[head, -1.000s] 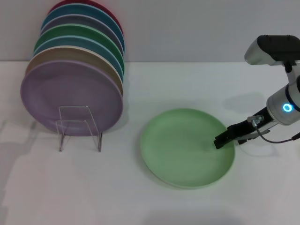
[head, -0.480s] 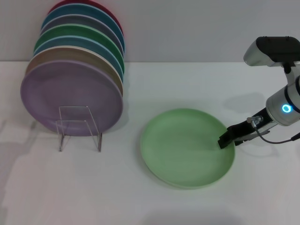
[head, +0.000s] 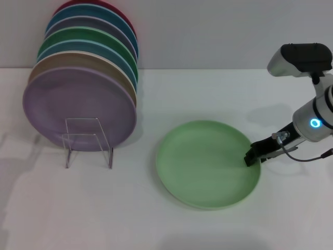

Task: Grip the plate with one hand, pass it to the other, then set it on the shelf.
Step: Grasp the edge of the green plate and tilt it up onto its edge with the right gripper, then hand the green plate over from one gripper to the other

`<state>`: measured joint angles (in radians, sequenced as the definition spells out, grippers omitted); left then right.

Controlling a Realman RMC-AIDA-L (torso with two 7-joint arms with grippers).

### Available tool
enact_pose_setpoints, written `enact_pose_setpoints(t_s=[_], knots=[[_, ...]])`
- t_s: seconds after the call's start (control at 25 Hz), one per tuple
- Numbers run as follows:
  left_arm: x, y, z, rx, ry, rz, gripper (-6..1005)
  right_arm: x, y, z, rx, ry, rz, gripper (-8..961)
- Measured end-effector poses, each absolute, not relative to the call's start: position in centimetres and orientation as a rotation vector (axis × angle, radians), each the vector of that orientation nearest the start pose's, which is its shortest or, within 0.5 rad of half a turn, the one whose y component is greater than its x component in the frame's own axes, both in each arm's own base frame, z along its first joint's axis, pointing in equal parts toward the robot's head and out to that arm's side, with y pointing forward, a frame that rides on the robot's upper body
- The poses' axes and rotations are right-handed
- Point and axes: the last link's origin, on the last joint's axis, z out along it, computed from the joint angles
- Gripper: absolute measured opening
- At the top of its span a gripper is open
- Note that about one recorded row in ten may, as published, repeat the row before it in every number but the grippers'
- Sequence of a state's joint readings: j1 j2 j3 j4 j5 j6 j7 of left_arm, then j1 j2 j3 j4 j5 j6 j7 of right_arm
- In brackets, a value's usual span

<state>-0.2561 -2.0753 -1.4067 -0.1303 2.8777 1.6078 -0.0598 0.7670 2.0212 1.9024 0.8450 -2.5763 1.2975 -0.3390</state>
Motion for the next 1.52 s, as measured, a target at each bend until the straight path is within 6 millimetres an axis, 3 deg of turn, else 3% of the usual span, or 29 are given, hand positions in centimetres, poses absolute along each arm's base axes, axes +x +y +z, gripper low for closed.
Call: enact_pose_setpoints(t_s=[0.2,0.44,0.52,0.84,1.04,1.28,1.36,1.52], knots=[[-33.4,26.3,3.6,-1.438,-0.161,-0.771,814,22.7,39.9,-1.7,-2.266,1.47,-0.339,423],[-33.3,26.5,3.5,-1.445,-0.143,-0.76,814,22.5,39.7,-2.1,-2.296,1.454,-0.323,159],[-33.1,26.5,3.5,-1.447,-0.14,-0.767,814,22.1,39.6,-1.8,-2.329,1.439,-0.239,64],[-31.4,26.4,3.1,-1.476,-0.094,-0.854,814,21.6,38.9,1.0,-2.325,1.345,-0.027,20],[-29.4,27.2,3.0,-1.489,-0.066,-0.95,814,22.6,37.6,3.1,-2.311,1.301,0.156,22],[-26.4,30.2,3.6,-1.68,-0.161,-0.996,813,24.2,35.1,6.3,-2.279,1.075,0.467,27],[-26.4,30.2,3.6,-1.68,-0.161,-0.996,813,25.4,34.0,7.3,-2.237,0.986,0.571,28],[-18.2,32.6,5.1,-1.989,-0.228,-0.777,813,28.0,32.6,8.4,-2.162,0.807,0.663,32]])
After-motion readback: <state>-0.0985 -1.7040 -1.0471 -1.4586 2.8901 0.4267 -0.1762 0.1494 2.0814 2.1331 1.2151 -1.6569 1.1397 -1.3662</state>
